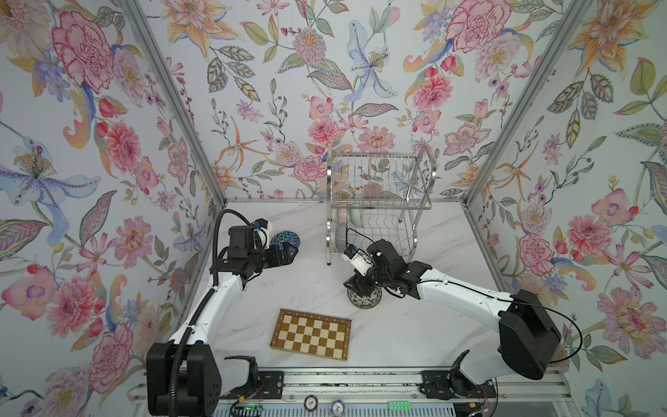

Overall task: Load the bowls into the dish rack
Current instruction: 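Lower the right gripper onto the leaf-pattern bowl rim and close it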

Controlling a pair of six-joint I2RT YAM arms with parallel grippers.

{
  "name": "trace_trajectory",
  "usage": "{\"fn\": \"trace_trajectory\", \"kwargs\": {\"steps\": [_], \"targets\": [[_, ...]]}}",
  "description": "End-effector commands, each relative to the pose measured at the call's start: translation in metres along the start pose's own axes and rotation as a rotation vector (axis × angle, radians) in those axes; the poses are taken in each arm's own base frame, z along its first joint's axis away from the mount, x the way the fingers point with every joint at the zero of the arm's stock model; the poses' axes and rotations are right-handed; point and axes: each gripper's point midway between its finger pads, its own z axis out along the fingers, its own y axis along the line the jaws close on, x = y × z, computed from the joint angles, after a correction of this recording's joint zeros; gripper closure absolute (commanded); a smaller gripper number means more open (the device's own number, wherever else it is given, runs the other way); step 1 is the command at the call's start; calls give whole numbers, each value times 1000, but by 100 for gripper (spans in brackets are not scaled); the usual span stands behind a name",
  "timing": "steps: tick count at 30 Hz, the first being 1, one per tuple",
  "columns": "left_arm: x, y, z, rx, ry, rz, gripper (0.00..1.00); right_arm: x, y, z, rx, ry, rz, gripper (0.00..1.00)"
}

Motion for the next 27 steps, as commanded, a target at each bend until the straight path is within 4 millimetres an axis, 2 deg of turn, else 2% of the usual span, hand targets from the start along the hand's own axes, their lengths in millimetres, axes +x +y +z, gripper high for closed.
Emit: {"fn": "trace_trajectory", "kwargs": {"steps": [1,5,8,17,27], "targets": [[-17,14,-10,-52,-102,-36,1,10,8,0,-4,82,-49,35],[-18,46,-18,-239,-121,-48,1,13,15,-3,6,112,-71,35],[-19,59,-24,-318,-135,-42,1,18,21,-4,10,143,-84,35],[-17,72,-30,-400,-145,-47,1,36,33,-13,34,291,-116,37],[-17,92,-43,-532,-173,-66,1,56,35,-10,122,500,-162,40]]}}
